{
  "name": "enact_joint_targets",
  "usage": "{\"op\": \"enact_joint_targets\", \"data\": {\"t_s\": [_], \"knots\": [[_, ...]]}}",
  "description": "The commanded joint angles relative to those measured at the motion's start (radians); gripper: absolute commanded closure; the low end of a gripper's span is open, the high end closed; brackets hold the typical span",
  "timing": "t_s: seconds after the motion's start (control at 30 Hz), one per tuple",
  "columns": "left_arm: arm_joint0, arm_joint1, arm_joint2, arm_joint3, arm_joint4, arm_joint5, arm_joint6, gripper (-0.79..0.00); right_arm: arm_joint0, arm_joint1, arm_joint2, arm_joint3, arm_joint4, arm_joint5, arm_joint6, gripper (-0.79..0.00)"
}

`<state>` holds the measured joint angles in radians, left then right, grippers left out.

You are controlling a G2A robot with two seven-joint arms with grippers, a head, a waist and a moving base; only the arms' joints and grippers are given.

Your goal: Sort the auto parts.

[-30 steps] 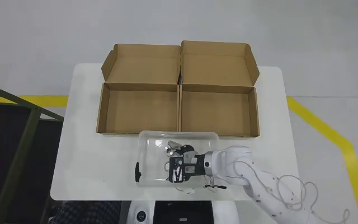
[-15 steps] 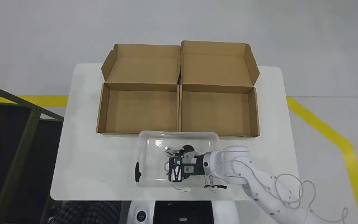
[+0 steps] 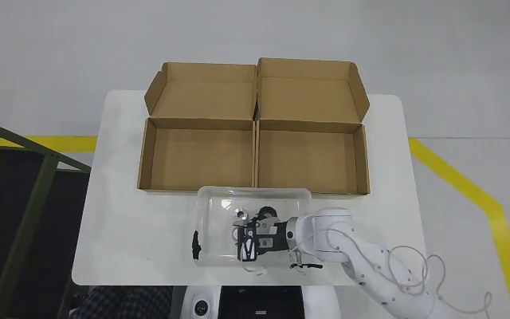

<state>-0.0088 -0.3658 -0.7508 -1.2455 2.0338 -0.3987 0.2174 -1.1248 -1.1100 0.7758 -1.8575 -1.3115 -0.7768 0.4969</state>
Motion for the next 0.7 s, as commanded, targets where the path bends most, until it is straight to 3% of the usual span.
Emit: {"op": "enact_joint_targets", "data": {"t_s": [0.0, 0.3, 0.67], "knots": [[0.000, 0.000, 0.000, 0.000, 0.000, 0.000, 0.000, -0.785, 0.002, 0.000, 0.000, -0.006, 0.003, -0.005, 0.003, 0.000], [0.000, 0.000, 0.000, 0.000, 0.000, 0.000, 0.000, -0.785, -0.017, 0.011, 0.047, -0.085, 0.034, -0.019, -0.010, 0.000], [0.000, 0.000, 0.000, 0.000, 0.000, 0.000, 0.000, -0.785, -0.058, 0.024, 0.160, -0.089, 0.179, -0.007, -0.197, 0.000]]}}
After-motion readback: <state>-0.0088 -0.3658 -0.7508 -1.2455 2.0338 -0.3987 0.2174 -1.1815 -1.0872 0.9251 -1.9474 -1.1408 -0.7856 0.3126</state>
